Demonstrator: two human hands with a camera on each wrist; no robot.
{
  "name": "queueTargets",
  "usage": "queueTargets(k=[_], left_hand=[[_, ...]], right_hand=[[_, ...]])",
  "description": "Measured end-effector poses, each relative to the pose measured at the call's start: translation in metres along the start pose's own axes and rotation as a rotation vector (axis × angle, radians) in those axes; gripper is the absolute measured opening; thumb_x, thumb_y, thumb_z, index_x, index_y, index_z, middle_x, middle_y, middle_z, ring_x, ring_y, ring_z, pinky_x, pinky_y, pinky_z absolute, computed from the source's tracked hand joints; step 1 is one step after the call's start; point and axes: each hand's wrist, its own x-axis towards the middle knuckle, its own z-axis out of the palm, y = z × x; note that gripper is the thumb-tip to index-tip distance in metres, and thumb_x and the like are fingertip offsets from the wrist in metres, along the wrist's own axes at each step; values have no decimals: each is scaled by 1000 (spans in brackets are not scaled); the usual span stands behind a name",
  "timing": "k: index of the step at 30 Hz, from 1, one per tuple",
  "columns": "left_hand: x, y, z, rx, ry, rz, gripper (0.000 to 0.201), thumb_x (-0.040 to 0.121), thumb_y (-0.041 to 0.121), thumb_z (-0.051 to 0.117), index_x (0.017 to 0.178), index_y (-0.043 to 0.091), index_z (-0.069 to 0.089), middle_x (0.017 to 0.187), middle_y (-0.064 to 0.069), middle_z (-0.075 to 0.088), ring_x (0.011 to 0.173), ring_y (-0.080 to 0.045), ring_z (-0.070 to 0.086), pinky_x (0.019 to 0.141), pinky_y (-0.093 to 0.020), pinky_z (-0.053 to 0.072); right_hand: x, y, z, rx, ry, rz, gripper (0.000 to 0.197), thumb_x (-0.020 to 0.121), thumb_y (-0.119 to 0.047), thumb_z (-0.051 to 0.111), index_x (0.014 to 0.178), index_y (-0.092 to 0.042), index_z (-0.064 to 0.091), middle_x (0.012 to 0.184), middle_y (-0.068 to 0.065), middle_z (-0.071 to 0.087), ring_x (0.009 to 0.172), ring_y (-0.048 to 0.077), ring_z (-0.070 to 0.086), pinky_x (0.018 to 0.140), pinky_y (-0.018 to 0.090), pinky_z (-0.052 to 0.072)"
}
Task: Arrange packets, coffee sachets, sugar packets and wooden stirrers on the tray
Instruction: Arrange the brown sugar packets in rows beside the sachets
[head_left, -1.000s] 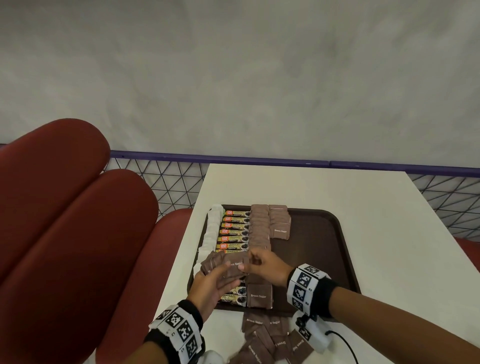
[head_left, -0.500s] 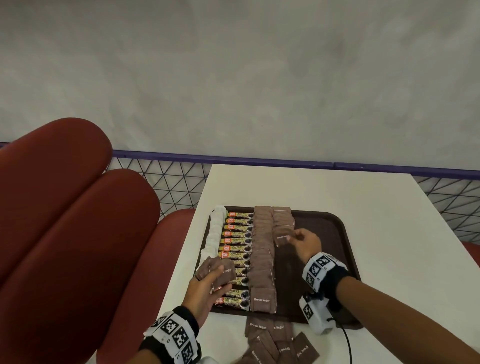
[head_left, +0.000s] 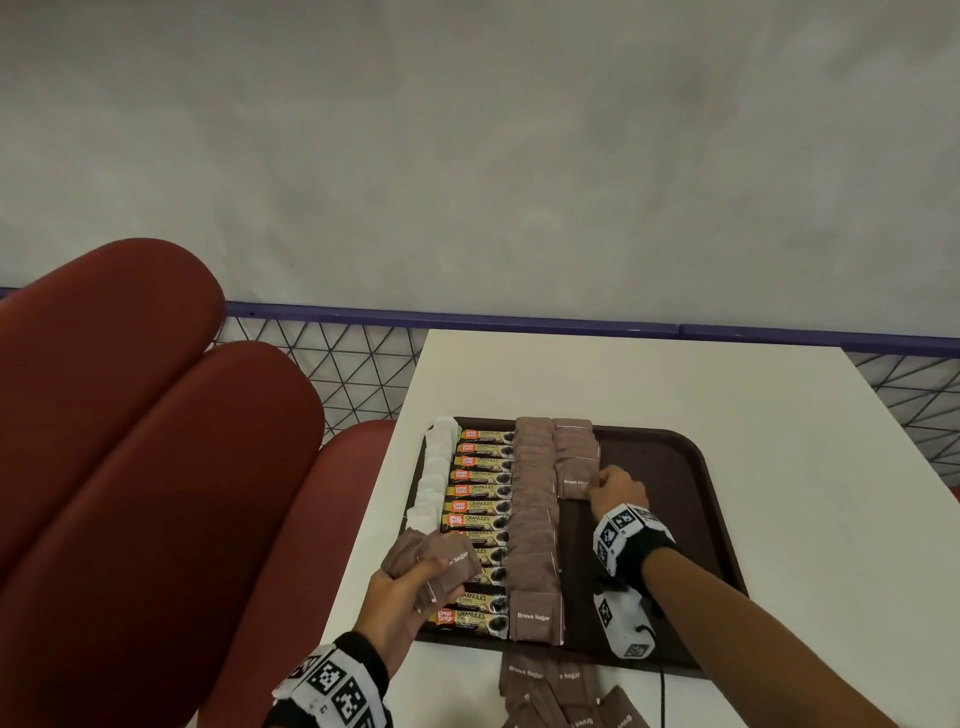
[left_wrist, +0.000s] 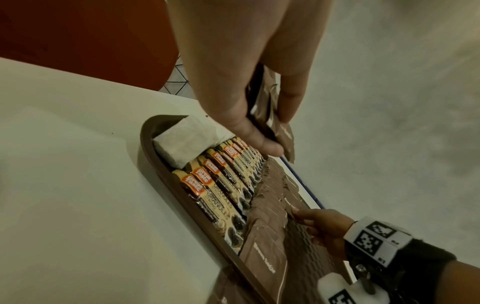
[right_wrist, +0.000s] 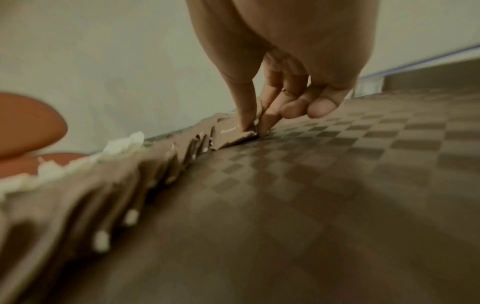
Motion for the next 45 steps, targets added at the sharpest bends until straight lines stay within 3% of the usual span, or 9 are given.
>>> queueTargets(k=[6,16,19,23,28,32,36,40,45], left_hand=[[4,-3,-4,19,13,3,37,83,-7,59,119,-1,57,119,-20,63,109,-34,61,68,-29,59],[-7,-1,11,76,4,23,27,82,-4,63,106,8,60,105,-14,70,89,-27,69,66,-30,59],[-11,-1,18,114,-4,41,24,82,-4,63,101,10,62,87,-6,75,73,-19,72,65,-29,57],[-15,0,25,118,-19,55,23,81,-5,63,100,9,64,91,-9,73,75,-19,71,67,-28,56],[-16,-4,28,125,-30,49,26,82,-2,63,107,4,63,95,-11,74,84,-22,71,72,-30,56],[-18,-5,33,142,-92,46,22,85,-1,60,107,4,64,99,-14,73,89,-25,71,81,-34,54],[-16,-3,34,106,-110,38,23,89,-1,54,110,4,62,108,-17,70,100,-32,67,91,-39,53],[-12,-2,28,-7,-60,-7,25,89,-4,47,112,-3,58,110,-26,66,99,-36,67,77,-34,59],[-8,-5,18,-5,-5,-34,36,93,1,47,129,-1,49,113,-25,64,103,-35,64,76,-33,59]], right_hand=[[3,1,2,-298,55,-125,36,91,-34,52,115,-8,50,124,14,56,120,31,45,97,38,38],[-21,0,-7,-160,179,-277,45,88,-35,57,122,-10,42,124,11,49,119,29,41,97,39,36],[-34,0,-6,-56,53,-441,29,90,-33,54,109,-11,51,112,7,54,111,26,45,91,34,40],[-71,-4,-16,175,-351,-589,16,94,-31,50,84,-18,53,79,-8,55,76,8,54,64,7,39],[-105,-10,-15,147,-577,-758,22,90,-35,56,98,-15,61,90,-4,59,80,5,54,73,13,42],[-113,-10,-4,175,-598,-842,18,88,-23,62,77,-28,48,75,-10,50,67,-2,46,64,9,38],[-110,-8,-1,368,-493,-722,14,84,-13,66,83,-20,54,80,-6,55,75,4,51,73,17,42],[-89,-4,-9,485,-292,-535,15,84,-9,65,97,-10,58,87,0,57,78,9,52,69,11,43],[-46,11,-19,397,-37,-306,20,81,-6,66,83,-19,51,79,5,55,74,18,52,64,24,43]])
